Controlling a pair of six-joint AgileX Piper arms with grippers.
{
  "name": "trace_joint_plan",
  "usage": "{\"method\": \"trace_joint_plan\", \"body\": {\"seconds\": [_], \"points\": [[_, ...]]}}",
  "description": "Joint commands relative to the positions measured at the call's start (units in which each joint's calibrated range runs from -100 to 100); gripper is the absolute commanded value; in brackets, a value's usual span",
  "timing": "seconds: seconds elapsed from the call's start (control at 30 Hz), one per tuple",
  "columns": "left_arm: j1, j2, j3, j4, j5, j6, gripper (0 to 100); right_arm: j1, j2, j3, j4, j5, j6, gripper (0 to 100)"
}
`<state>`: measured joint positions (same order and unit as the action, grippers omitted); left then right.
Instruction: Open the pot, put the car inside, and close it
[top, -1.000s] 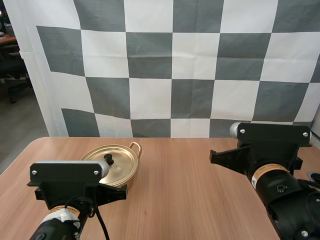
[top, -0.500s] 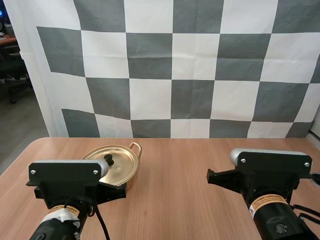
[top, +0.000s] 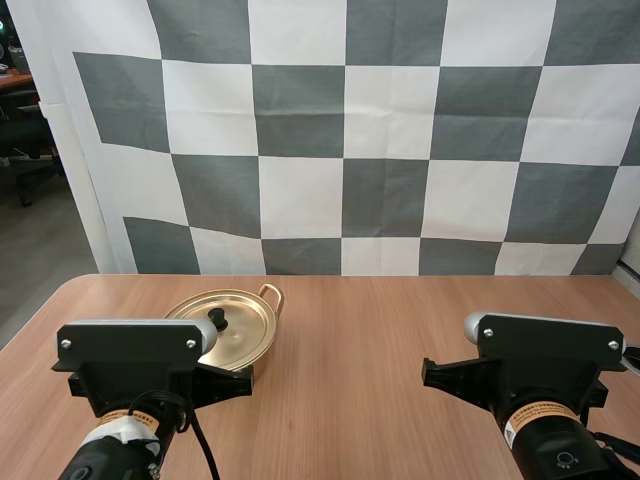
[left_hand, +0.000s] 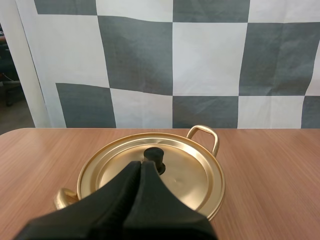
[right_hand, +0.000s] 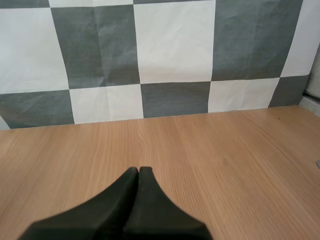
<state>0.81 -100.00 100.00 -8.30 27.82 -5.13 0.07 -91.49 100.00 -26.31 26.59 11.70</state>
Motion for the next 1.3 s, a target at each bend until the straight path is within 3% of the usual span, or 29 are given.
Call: {"method": "trace_joint_plan", "body": {"seconds": [0.0,0.1,0.37,0.67,1.27], "points": [[0.01,0.0,0.0,0.0,0.0,0.0,0,0.3,0.1,0.0,0.1,0.2,-3.3,0],[0.01,0.0,0.0,0.0,0.0,0.0,0,0.6,0.1,0.0,3.2,0.5,-8.1,0],[0.01,0.0,0.0,0.0,0.0,0.0,0,0.6,0.1,0.0,20.2,0.0,-26.5,0],[0.01,0.0,0.0,0.0,0.0,0.0,0,0.1,0.1,0.0,25.4,-1.8,-27.4,0],[0.01,0.0,0.0,0.0,0.0,0.0,0,-0.3,0.1,0.0,25.5,-2.0,-27.4,0]]}}
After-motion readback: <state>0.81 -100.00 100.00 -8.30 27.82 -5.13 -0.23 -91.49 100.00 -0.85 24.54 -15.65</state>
